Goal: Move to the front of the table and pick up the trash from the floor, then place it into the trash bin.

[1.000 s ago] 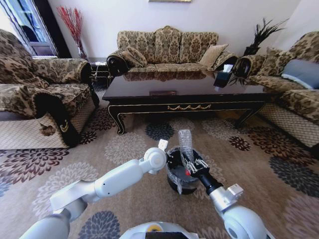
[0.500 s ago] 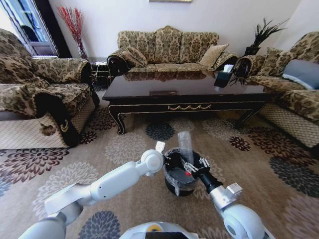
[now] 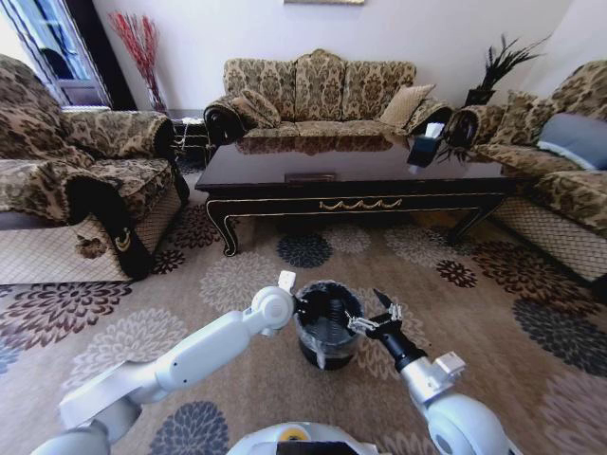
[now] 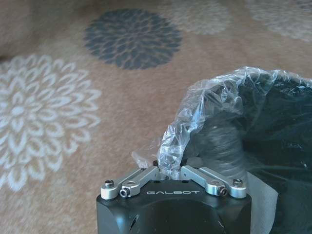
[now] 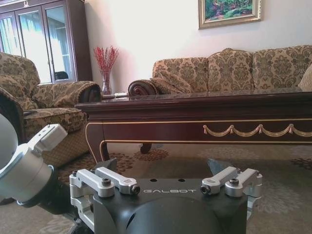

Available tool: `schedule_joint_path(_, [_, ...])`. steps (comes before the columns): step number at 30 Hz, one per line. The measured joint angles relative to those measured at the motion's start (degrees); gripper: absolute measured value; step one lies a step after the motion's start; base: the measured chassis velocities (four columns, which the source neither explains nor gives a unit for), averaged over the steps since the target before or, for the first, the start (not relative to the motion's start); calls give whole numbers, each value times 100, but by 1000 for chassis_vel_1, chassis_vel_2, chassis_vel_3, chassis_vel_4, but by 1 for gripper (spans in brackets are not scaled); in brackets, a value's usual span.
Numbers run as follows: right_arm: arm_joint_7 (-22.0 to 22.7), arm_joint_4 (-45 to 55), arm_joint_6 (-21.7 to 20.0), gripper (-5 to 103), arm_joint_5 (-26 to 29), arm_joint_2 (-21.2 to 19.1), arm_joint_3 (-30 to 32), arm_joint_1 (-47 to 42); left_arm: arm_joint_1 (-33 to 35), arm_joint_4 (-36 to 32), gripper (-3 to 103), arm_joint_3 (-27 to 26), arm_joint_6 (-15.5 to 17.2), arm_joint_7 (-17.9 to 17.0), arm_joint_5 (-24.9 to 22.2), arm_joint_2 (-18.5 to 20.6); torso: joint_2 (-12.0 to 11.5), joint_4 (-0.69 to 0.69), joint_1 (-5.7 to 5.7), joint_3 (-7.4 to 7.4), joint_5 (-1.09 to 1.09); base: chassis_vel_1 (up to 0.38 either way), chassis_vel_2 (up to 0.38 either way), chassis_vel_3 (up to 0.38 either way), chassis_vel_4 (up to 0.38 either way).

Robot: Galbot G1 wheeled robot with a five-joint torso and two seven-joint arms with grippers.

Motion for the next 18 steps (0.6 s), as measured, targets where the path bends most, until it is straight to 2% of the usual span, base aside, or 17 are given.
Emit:
schedule_joint_path(8, [-1,101,38,100,-2,-10,91,-97,557,270,2,-588,0,152,249,154,0,2,0,0,0,0,0,0,0])
schedule_joint_path(15, [-22,89,47,100,-21,10,74,-102,767,416,2,-870,0,255,482,196,0,1,0,1,0,0,0,0,0])
schedule_joint_path(17, [-23,72,49,100,-21,13,69,-102,854,409,-1,-979,-1,297,517,239,0,2,0,0,1,0,0,0,0])
schedule_joint_path(18, [-23,62,55,100,-21,12,69,-102,885,373,3,-1017,-1,323,517,252,0,1,0,0,0,0,0,0,0])
